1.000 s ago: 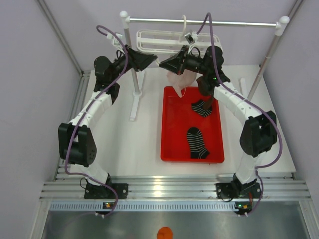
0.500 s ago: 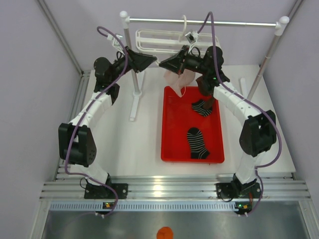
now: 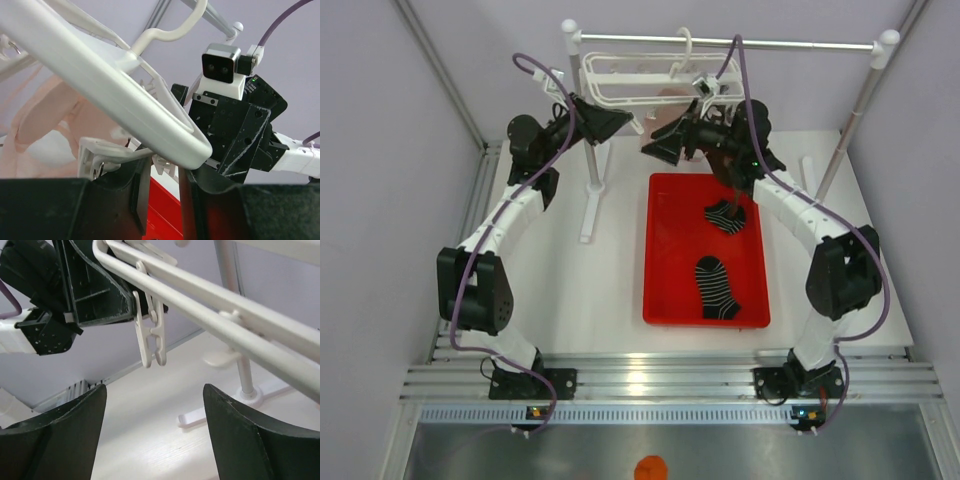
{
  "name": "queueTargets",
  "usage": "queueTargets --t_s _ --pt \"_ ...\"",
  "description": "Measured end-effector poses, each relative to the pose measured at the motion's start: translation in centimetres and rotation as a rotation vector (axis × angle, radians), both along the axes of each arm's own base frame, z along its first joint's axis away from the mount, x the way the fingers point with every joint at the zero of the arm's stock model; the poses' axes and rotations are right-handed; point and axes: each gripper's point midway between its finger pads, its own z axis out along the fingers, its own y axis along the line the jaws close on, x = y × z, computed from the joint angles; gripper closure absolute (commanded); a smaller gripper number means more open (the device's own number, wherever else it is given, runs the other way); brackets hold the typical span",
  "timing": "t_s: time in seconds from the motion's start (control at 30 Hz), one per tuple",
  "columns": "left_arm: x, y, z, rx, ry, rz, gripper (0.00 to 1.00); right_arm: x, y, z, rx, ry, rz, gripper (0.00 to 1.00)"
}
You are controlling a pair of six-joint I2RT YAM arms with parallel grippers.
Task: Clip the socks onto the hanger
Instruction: Open the clamp at the hanger.
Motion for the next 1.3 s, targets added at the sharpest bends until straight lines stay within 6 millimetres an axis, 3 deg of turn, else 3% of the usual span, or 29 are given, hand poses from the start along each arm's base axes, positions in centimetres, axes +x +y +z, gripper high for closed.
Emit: queueTargets --t_s 0.1,0.27,0.43,0.57,0.8,1.03,1.2,1.3 --pt "0.0 0.0 -0.1 0.0 0.007 0.0 1.0 -0.4 -0.8 -1.5 -0.04 0.01 -0.02 0.26" --pt "0.4 0.1 -0.4 -0.006 0.037 0.017 1.0 -0.8 -2.1 -2.1 -0.089 -0.066 -0.085 0.34" --pt "0.8 0.1 -0.9 -0.007 0.078 0.035 1.0 -0.4 -2.6 -0.6 -0.16 -0.244 -0.202 0.36" --pt "1.0 0.3 -1.0 -0.009 0.094 0.051 1.0 -0.3 -1.5 0.1 -0.228 -0.383 -0.259 0.36" --pt "1.3 0.5 -1.3 -0.007 0.13 0.08 1.0 -0.1 -1.0 1.3 -0.287 -0.486 -0.297 0.31" --pt "2.2 0.8 -1.8 -0.026 0.233 0.125 1.0 -0.5 -3.8 -2.8 -0.375 -0.441 -0.274 0.32" --pt "2.8 1.0 -2.2 -0.05 0.308 0.16 1.0 -0.6 -5.6 -3.8 -0.418 -0.421 -0.246 0.36" --pt "2.9 1.1 -2.3 -0.055 0.335 0.175 1.0 -0.5 -7.7 -5.2 -0.469 -0.409 -0.215 0.36"
